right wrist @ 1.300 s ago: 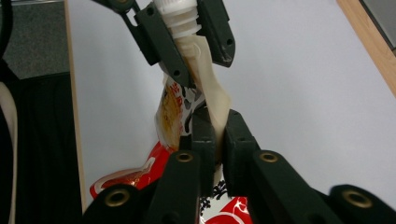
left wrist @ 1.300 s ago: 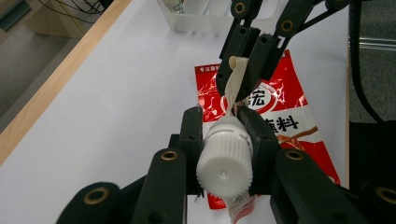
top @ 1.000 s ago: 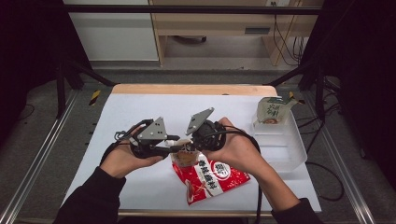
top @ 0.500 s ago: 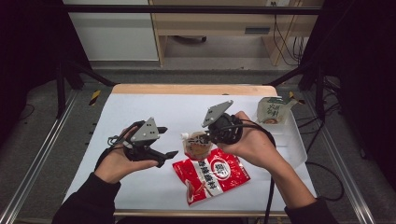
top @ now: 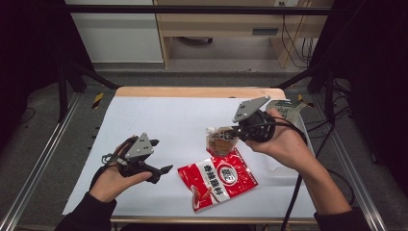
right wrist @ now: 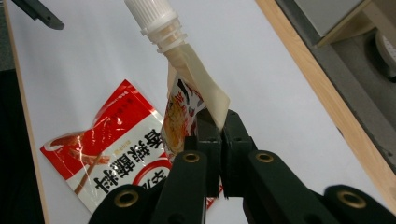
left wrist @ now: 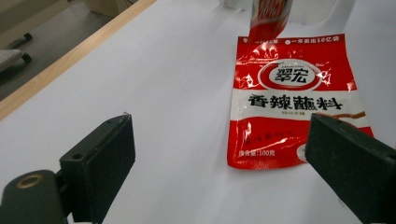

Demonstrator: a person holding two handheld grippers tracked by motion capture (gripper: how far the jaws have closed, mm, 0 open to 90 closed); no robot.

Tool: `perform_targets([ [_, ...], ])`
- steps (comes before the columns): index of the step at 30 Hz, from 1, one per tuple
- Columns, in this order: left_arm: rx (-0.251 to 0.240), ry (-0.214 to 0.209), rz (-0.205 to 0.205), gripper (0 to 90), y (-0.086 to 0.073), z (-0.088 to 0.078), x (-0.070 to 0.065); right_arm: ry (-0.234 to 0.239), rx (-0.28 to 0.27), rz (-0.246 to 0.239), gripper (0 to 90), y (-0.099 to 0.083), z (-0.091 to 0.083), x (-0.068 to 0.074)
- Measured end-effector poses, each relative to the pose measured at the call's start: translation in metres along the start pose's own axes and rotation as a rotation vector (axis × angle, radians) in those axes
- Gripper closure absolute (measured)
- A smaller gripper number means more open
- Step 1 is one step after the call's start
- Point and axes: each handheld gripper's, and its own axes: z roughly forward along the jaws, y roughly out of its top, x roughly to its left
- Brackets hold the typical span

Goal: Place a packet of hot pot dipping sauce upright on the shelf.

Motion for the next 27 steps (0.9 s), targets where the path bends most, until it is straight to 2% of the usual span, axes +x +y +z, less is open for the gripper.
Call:
perform_targets([
  [5,-0.007,0.007,-0.042,7.2,-0.023,-0.006,0.001,-0.038,-0.009,0.019,88.8,-0.009,-0.013,-0.011],
  [9,-0.003,0.045,-0.071,6.5,-0.044,-0.011,0.002,-0.061,-0.015,0.026,88.8,-0.016,-0.021,-0.019],
  [12,-0.005,0.036,-0.102,6.5,-0.064,-0.013,0.005,-0.074,-0.028,0.030,88.8,-0.020,-0.026,-0.023],
  [16,0.030,0.071,-0.134,6.4,-0.085,-0.013,0.011,-0.091,-0.037,0.026,88.8,-0.023,-0.031,-0.028],
  [19,0.007,0.110,-0.157,6.4,-0.093,-0.016,0.012,-0.106,-0.046,0.010,88.8,-0.024,-0.035,-0.032],
  [21,0.011,0.136,-0.146,6.4,-0.095,-0.016,0.012,-0.119,-0.050,0.004,88.9,-0.026,-0.037,-0.034],
  [24,-0.008,0.140,-0.169,6.4,-0.099,-0.018,0.012,-0.141,-0.057,0.008,88.9,-0.029,-0.042,-0.038],
  [27,-0.002,0.156,-0.166,6.4,-0.103,-0.019,0.011,-0.164,-0.067,0.017,88.9,-0.032,-0.049,-0.042],
])
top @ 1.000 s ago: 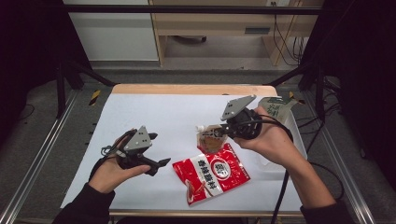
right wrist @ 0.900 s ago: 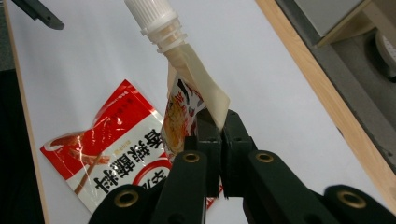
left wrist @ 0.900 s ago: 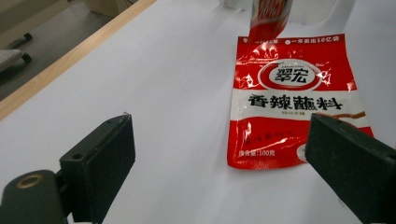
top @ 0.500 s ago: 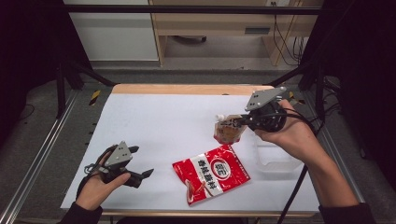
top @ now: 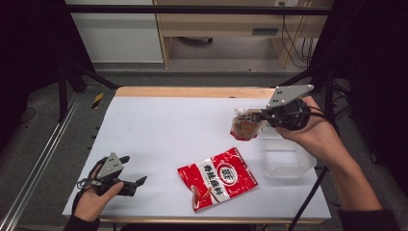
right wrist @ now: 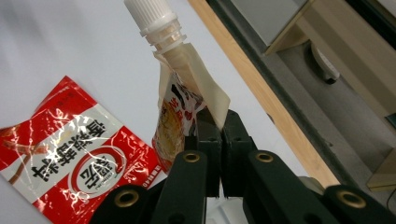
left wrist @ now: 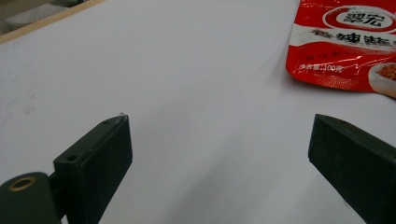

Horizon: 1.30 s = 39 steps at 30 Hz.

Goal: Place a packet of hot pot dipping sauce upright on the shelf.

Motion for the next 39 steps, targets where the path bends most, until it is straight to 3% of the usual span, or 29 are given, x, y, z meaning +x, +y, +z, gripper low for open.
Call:
perform_targets([
  [3,-0.004,0.004,-0.013,6.4,-0.005,0.000,-0.001,-0.020,-0.009,0.005,88.9,-0.004,-0.006,-0.006],
  [6,0.011,0.019,0.002,6.4,-0.007,0.000,-0.001,-0.042,-0.010,0.022,88.9,-0.011,-0.012,-0.011],
  [14,0.004,0.034,-0.016,6.4,-0.010,-0.001,0.003,-0.089,0.005,0.059,88.9,-0.038,-0.020,-0.029],
  [23,0.010,0.033,-0.011,6.4,-0.010,0.000,0.003,-0.117,0.039,0.102,88.9,-0.071,-0.011,-0.048],
  [39,0.018,0.024,-0.006,6.4,-0.011,0.001,0.002,-0.140,0.085,0.138,88.9,-0.100,0.002,-0.068],
])
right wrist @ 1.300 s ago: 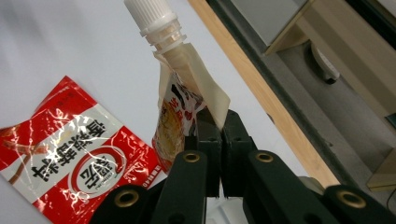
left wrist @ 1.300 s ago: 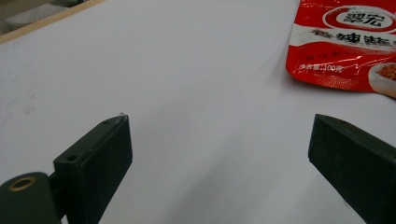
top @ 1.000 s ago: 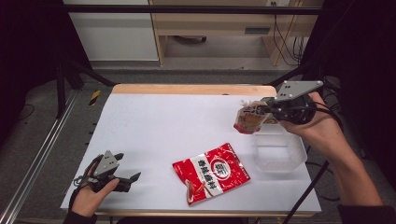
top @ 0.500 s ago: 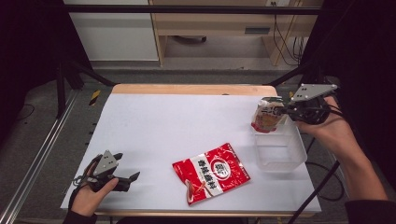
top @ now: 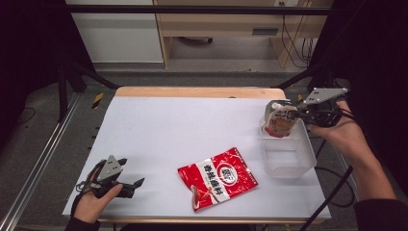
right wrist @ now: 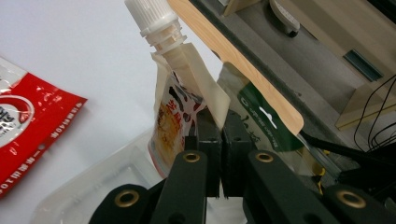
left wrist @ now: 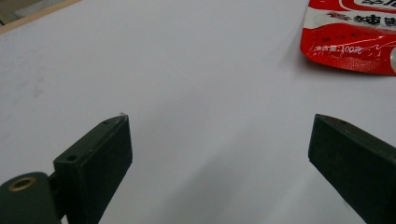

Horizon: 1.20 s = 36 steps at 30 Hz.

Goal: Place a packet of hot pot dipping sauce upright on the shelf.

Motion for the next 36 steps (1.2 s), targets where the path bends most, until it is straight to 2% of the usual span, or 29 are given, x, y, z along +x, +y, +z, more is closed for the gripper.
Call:
perform_targets([
  [3,0.007,-0.003,0.006,6.4,0.000,0.001,0.000,-0.006,0.008,0.007,88.9,-0.005,0.005,-0.005],
  [8,0.011,-0.009,0.013,6.4,0.000,0.002,-0.001,0.010,0.008,0.011,88.9,-0.008,0.011,-0.010],
  [19,0.015,-0.015,0.020,6.4,0.000,0.003,-0.002,0.038,0.037,0.001,88.7,-0.011,0.022,-0.007],
  [36,0.023,-0.023,0.026,6.3,0.000,0.004,-0.004,0.086,0.104,0.045,88.6,-0.032,0.044,-0.008],
])
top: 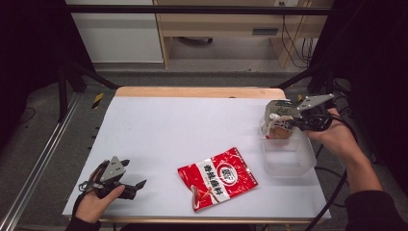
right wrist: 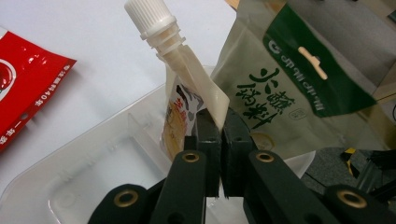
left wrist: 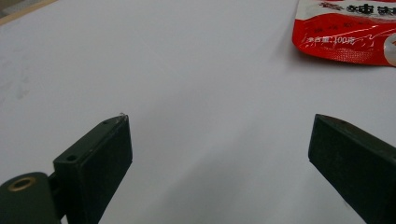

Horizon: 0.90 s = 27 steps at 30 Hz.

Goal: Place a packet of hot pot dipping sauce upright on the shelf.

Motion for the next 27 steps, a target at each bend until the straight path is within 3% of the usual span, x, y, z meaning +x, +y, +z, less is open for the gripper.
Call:
perform_targets([
  [10,0.000,0.001,-0.001,6.3,-0.0001,0.0000,0.0003,0.023,0.003,0.038,88.4,-0.0045,0.0099,-0.0027],
  [21,0.005,0.000,0.002,6.3,-0.0001,0.0007,-0.0009,0.010,0.000,0.086,84.3,-0.0073,0.0100,-0.0067],
  [23,0.009,-0.002,0.004,6.3,-0.0001,0.0013,-0.0012,0.005,-0.006,0.100,77.2,-0.0067,0.0103,-0.0065],
  [27,0.007,-0.004,0.006,6.3,0.0002,0.0013,-0.0017,-0.023,-0.022,0.145,52.1,-0.0054,0.0059,-0.0059],
])
